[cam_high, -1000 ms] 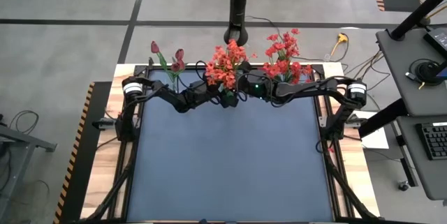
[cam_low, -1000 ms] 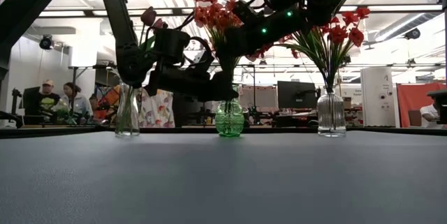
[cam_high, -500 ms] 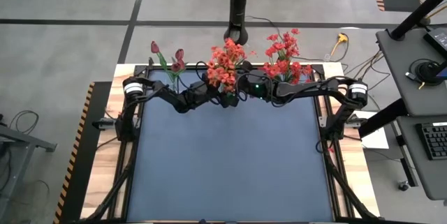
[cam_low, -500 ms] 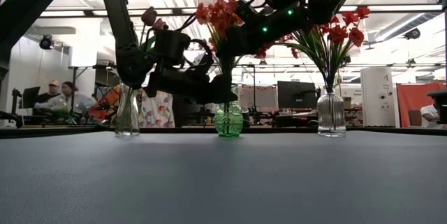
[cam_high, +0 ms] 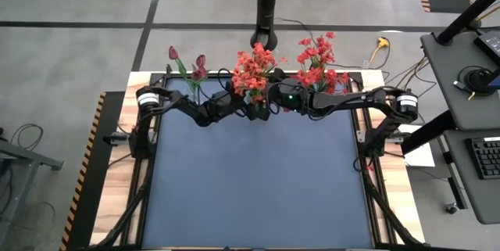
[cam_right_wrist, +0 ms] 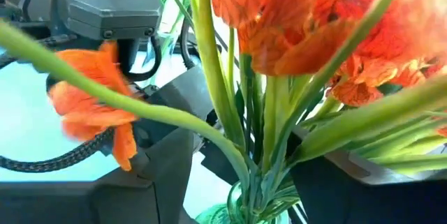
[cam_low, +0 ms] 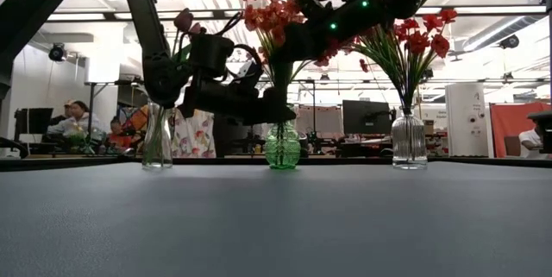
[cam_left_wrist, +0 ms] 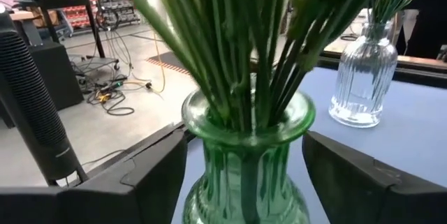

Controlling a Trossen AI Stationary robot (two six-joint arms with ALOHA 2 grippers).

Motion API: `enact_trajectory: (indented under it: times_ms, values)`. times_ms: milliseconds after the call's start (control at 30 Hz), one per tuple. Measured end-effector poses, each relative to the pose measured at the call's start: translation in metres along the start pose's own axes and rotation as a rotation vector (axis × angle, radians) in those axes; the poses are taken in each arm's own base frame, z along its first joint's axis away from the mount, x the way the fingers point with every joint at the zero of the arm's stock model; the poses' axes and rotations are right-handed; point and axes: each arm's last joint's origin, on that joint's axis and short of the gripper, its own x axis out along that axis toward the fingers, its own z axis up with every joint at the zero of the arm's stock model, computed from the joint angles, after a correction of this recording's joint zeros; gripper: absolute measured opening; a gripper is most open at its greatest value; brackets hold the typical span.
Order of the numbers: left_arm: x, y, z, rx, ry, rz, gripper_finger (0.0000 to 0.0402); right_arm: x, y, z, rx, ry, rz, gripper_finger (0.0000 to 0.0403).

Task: Sort flowers into vase by color
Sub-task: Put the orange flowers into the green vase

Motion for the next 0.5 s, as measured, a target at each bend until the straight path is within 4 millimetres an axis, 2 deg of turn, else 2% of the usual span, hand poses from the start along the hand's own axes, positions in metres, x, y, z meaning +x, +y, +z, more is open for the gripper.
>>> enact_trajectory:
  times_ms: [500]
  values:
    - [-0.009, 0.003, 0.014, 0.035, 0.034, 0.007, 0.0272, -0.015, 0.000, 0.012, -0.001, -0.005, 0.013, 0.0217]
